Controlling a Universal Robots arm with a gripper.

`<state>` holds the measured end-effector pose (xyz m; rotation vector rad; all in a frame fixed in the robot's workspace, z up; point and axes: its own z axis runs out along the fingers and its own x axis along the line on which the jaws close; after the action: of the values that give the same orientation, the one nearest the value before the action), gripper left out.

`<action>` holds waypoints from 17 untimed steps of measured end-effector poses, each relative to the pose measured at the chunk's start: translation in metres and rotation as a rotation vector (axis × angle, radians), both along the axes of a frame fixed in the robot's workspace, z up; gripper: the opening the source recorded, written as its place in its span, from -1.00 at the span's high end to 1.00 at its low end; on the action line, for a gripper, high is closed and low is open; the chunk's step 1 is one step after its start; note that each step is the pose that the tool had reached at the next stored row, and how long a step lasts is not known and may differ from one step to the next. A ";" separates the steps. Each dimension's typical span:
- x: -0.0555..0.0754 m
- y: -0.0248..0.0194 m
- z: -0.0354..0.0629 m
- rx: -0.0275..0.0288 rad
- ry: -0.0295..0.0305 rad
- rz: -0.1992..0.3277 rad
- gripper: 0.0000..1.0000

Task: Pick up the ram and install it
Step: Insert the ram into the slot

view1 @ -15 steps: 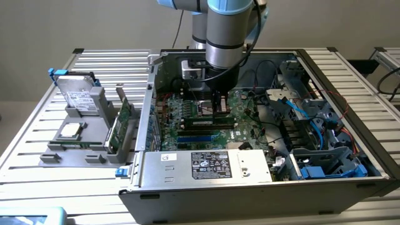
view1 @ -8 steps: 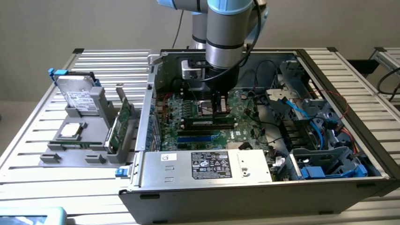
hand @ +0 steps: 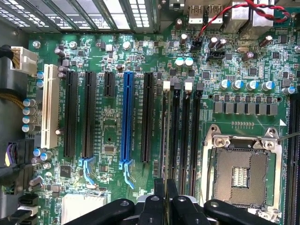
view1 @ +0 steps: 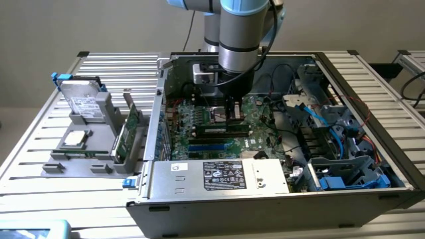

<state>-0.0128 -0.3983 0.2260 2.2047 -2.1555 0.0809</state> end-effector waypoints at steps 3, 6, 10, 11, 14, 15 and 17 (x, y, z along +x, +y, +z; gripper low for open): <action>0.000 0.0003 0.0001 -0.0002 0.0001 -0.002 0.73; 0.000 0.0007 0.0000 -0.0001 0.0000 -0.004 0.73; 0.000 0.0009 0.0001 0.0000 0.0000 -0.006 0.73; 0.000 0.0009 0.0001 0.0000 0.0000 -0.007 0.73; 0.000 0.0009 0.0004 -0.0001 0.0001 -0.007 0.73; 0.000 0.0009 0.0008 -0.0004 0.0002 -0.007 0.73; 0.000 0.0009 0.0015 0.0000 0.0000 -0.007 0.73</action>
<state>-0.0128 -0.3974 0.2274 2.1966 -2.1634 0.0806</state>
